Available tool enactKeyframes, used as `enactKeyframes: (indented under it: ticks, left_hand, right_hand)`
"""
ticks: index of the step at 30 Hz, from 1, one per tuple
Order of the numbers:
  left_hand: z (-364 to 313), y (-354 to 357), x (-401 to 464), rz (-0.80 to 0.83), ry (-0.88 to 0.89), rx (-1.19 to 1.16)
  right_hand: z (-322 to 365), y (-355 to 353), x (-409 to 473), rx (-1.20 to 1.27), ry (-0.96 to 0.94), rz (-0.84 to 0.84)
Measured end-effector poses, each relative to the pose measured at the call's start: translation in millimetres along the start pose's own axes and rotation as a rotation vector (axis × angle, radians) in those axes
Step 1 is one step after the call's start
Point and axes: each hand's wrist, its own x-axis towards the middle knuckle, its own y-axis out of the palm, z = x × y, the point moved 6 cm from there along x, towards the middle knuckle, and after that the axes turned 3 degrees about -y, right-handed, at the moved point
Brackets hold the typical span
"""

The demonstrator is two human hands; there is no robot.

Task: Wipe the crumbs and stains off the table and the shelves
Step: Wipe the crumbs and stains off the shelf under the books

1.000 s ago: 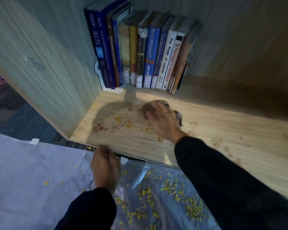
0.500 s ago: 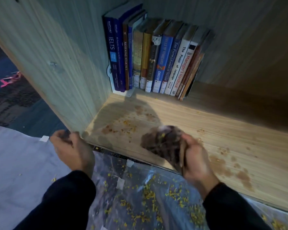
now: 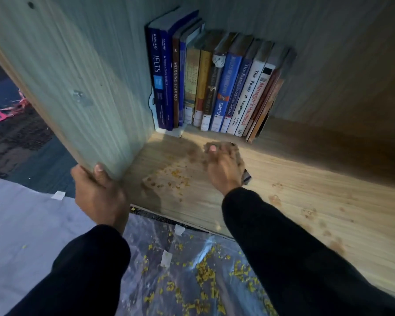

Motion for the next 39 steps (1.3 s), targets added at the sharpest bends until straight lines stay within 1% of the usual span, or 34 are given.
enactKeyframes:
  ticks: [2,4,5,7,8,10,12,13,14,15,16,17,18,19,20,22,24,26,28,29,31,33,34,35,37,38,39]
  left_hand:
    - [1.9,1.6,0.2,-0.014,-0.015,-0.011]
    - [1.4,0.7,-2.1,-0.030,-0.022,-0.019]
    - [0.0,0.8,-2.0,-0.036,-0.028,-0.032]
    - [-1.2,0.5,-1.9,-0.034,-0.020,-0.044]
    - [-1.9,0.8,-1.8,-0.032,-0.010,-0.044]
    - [-2.7,-0.3,-0.8,-0.028,-0.003,-0.050]
    - [-2.4,-0.6,-0.7,-0.027,-0.011,-0.061]
    - [-1.1,-0.9,-1.5,-0.030,-0.020,-0.058]
    - [-0.4,-1.4,-1.9,-0.034,-0.031,-0.053]
    - [0.7,-1.3,-2.0,-0.035,-0.041,-0.054]
    - [0.2,-1.0,-2.5,-0.032,-0.051,-0.059]
    - [-0.8,-0.5,-3.2,-0.031,-0.060,-0.065]
    - [-1.7,-0.5,-3.2,-0.032,-0.068,-0.069]
    - [-2.1,0.2,-3.0,-0.033,-0.074,-0.066]
    - [-2.7,0.2,-3.4,-0.032,-0.076,-0.055]
    - [-4.2,-0.9,-4.1,-0.032,-0.066,-0.035]
    - [-5.0,-2.5,-4.8,-0.031,-0.044,-0.031]
    - [-5.5,-3.3,-3.8,-0.024,-0.036,-0.040]
    - [-5.0,-3.5,-4.5,-0.011,-0.058,-0.019]
    - [-5.1,-3.2,-4.9,-0.001,-0.073,-0.013]
    - [-6.7,-4.3,-5.7,0.010,-0.093,-0.024]
    - [-7.8,-5.5,-5.8,0.014,-0.110,-0.023]
    - [-8.4,-5.5,-5.6,0.010,-0.115,-0.016]
    - [-8.9,-5.4,-5.5,0.008,-0.108,-0.007]
    - [-9.5,-6.0,-3.6,0.001,-0.064,0.013]
    - [-10.4,-5.3,-3.4,-0.002,-0.041,0.023]
    - [-9.7,-6.4,-2.5,-0.006,-0.024,0.032]
  right_hand:
    - [26.0,7.8,-3.9,0.000,-0.163,0.028]
    - [45.3,12.8,-26.9,0.108,-0.255,0.131]
    - [47.8,9.7,-40.3,0.164,-0.280,0.124]
    - [40.7,-9.2,-68.8,0.250,-0.298,0.021]
    - [27.6,-15.6,-79.3,0.378,-0.216,0.045]
    - [0.8,-27.8,-89.3,0.772,0.004,0.046]
    - [-38.6,-43.4,-82.3,1.199,0.311,-0.052]
    - [-55.3,-52.4,-78.7,1.391,0.425,-0.105]
    - [-69.0,-68.1,-70.6,1.516,0.466,-0.154]
    - [-82.0,-85.1,-62.7,1.567,0.482,-0.216]
    - [-99.2,-105.6,-52.4,1.516,0.500,-0.312]
    - [-116.8,-126.5,-43.7,1.383,0.489,-0.424]
    - [-129.2,-145.0,-36.8,1.200,0.466,-0.496]
    - [-137.5,-159.2,-30.0,0.988,0.454,-0.523]
    - [-141.8,-163.7,-21.3,0.762,0.438,-0.489]
    - [-143.2,-149.0,-6.5,0.335,0.422,-0.307]
    - [-131.9,-113.7,-0.7,0.011,0.319,-0.115]
    - [-96.4,-79.3,-5.1,-0.094,0.164,-0.023]
    - [-60.0,-51.5,-15.0,-0.137,0.007,0.044]
    - [-48.4,-38.7,-19.0,-0.118,-0.044,0.087]
    - [-27.7,-24.1,-34.2,0.026,-0.126,0.160]
    - [-10.9,-24.9,-58.9,0.269,-0.138,0.181]
    - [-7.3,-28.6,-64.7,0.473,-0.089,0.184]
    - [-9.8,-33.7,-63.9,0.735,0.005,0.162]
    - [-22.7,-42.2,-50.6,1.220,0.253,0.086]
    - [-29.8,-46.7,-40.0,1.366,0.345,0.050]
    - [-33.0,-50.0,-27.5,1.400,0.405,-0.020]
